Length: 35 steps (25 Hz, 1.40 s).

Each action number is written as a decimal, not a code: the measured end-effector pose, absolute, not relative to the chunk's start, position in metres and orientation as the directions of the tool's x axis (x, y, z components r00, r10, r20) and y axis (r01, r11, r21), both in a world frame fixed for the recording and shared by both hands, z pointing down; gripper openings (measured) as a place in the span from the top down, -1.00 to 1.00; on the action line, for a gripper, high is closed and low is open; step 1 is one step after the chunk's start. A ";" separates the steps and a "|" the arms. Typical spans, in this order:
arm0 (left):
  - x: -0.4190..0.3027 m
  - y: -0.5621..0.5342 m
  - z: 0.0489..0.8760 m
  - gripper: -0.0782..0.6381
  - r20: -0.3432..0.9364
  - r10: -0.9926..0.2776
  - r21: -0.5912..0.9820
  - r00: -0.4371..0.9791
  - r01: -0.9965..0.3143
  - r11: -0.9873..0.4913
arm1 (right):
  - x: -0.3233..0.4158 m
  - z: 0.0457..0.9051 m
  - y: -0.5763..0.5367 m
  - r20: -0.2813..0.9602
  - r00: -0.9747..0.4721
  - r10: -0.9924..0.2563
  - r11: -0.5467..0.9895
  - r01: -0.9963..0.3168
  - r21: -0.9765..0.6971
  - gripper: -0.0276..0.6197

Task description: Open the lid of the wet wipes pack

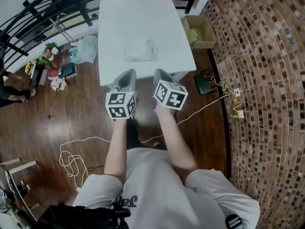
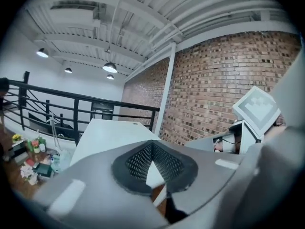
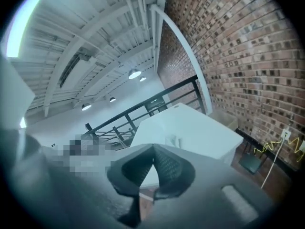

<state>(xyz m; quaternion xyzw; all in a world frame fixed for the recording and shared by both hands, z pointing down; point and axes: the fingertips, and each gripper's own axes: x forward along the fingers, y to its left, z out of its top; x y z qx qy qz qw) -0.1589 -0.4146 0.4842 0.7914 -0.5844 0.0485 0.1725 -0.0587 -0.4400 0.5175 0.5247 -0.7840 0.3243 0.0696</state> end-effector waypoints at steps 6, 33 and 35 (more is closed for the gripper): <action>-0.090 -0.300 0.473 0.74 0.314 -0.919 0.133 0.240 -0.969 -0.208 | 0.001 0.476 -0.345 0.307 -0.513 -0.801 0.398 -0.840 -0.368 0.96; -0.130 -0.221 0.336 0.74 0.006 -0.984 0.023 0.178 -0.984 -0.178 | -0.033 0.357 -0.255 0.059 -0.546 -0.835 0.544 -0.837 -0.056 0.95; -0.130 -0.223 0.336 0.74 0.008 -0.984 0.020 0.179 -0.984 -0.179 | -0.032 0.355 -0.256 0.054 -0.543 -0.838 0.541 -0.839 -0.055 0.95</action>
